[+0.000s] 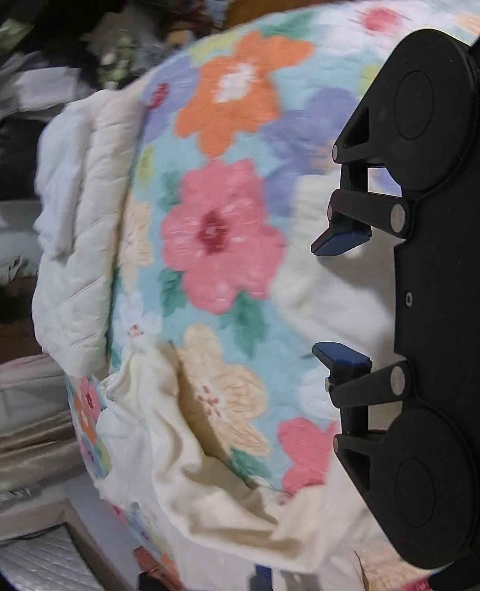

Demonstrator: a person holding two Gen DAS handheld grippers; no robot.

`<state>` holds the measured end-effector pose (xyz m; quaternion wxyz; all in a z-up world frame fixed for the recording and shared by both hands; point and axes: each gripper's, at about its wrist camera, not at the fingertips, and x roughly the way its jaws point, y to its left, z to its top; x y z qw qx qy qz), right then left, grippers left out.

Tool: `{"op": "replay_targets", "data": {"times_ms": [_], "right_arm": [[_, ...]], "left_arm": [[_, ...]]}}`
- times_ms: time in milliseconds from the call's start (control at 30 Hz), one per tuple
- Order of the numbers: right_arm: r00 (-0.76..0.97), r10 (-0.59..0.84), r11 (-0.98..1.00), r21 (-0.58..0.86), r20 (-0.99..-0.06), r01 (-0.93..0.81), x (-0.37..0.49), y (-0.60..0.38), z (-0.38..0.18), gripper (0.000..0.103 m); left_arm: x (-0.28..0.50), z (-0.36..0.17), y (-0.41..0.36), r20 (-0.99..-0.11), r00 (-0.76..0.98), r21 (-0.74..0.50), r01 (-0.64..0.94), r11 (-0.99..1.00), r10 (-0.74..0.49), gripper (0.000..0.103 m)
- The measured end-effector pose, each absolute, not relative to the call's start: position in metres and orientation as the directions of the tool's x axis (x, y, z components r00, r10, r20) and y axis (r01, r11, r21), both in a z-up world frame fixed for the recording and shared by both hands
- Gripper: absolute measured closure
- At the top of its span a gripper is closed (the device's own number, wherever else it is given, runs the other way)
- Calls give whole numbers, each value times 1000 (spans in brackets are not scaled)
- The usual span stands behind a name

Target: Fold clothes

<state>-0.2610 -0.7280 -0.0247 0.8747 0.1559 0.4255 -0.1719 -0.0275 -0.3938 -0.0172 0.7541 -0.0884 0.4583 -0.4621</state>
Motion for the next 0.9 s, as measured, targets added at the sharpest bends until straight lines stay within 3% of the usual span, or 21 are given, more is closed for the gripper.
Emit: {"op": "replay_targets", "data": {"times_ms": [167,267,300,367,400,433,467,533,567,633,767,833,900], "right_arm": [[585,-205,847,157,-785,508,-278,-743,-26,40],[633,-163,851,217,-757,478,-280,-753,-33,22],[649,-148,852,236,-747,467,-280,-756,-36,12],[679,-120,853,274,-725,444,-282,-762,-40,10],[693,-106,853,293,-713,432,-282,-765,-43,10],[707,-92,853,311,-701,419,-283,-769,-45,13],[721,-78,852,330,-688,407,-283,-772,-47,21],[748,-50,850,365,-662,380,-284,-778,-52,81],[761,-36,848,383,-648,366,-285,-781,-54,87],[849,-8,869,417,-528,267,-310,-781,-31,90],[975,75,939,344,-210,2,-393,-781,28,90],[984,98,946,320,-146,-47,-434,-786,38,90],[981,95,946,323,-167,-37,-463,-790,32,90]], "left_arm": [[-41,-22,-423,-665,199,-516,574,636,-720,28],[-38,-34,-438,-692,241,-505,511,695,-681,28],[-37,-38,-444,-702,250,-493,506,708,-667,30],[-35,-46,-456,-730,255,-456,510,730,-634,42],[-35,-49,-462,-744,256,-437,511,740,-617,62],[-34,-51,-466,-759,255,-420,512,750,-599,87],[-35,-51,-470,-768,255,-407,512,756,-587,89],[-40,-42,-474,-764,268,-390,533,750,-588,92],[-44,-34,-476,-758,278,-377,552,744,-590,92],[-55,-15,-478,-734,285,-369,594,715,-616,92],[-79,11,-493,-694,263,-371,668,645,-671,92],[-89,10,-510,-711,272,-321,695,644,-648,89],[-91,-4,-528,-744,264,-304,684,664,-613,84]]}}
